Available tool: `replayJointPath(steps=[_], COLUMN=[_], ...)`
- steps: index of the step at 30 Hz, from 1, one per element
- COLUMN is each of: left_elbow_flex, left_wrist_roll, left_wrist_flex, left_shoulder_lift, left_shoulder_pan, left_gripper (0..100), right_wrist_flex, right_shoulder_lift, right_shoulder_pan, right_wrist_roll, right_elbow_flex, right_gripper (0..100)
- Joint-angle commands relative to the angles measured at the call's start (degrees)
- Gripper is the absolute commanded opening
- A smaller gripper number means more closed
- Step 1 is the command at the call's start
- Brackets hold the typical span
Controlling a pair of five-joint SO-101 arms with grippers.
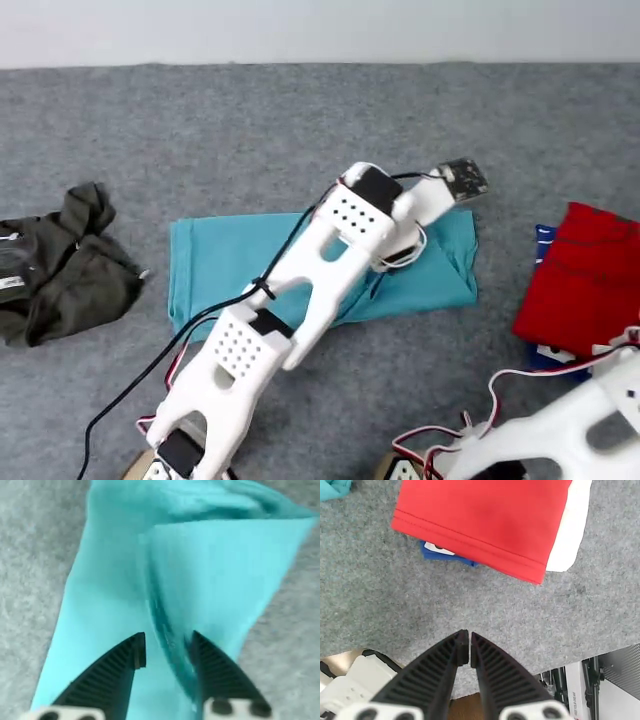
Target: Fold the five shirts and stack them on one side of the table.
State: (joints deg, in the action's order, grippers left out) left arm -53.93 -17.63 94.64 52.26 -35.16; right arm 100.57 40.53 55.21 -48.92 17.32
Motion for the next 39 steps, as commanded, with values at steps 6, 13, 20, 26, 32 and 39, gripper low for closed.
replayJointPath(steps=[6, 13, 20, 26, 32, 39], left_elbow_flex=[-2.1, -10.9, -9.0, 1.8, 15.7, 27.4], left_wrist_roll=[0.3, -1.8, -1.5, -1.5, -1.8, -1.9], left_wrist_flex=[-0.9, 6.0, 6.1, 6.1, 5.5, -3.1], left_shoulder_lift=[4.2, 4.1, -0.4, -12.0, -21.3, -19.5], left_shoulder_pan=[3.3, 5.9, 5.8, 3.3, -1.5, 4.4], left_gripper=[18, 11, 10, 10, 10, 10], right_wrist_flex=[2.2, 2.2, 2.2, 2.2, 2.2, 2.2], right_shoulder_lift=[1.1, 1.3, 1.3, 1.5, 1.5, 1.3], right_shoulder_pan=[0.5, 0.5, 0.5, 0.5, 0.5, 0.5], right_wrist_roll=[-0.6, -0.6, -0.6, -0.6, -0.5, -0.5], right_elbow_flex=[-0.3, -0.3, -0.3, -0.3, -0.3, -0.3], right_gripper=[1.3, 1.3, 1.3, 1.3, 1.3, 1.3])
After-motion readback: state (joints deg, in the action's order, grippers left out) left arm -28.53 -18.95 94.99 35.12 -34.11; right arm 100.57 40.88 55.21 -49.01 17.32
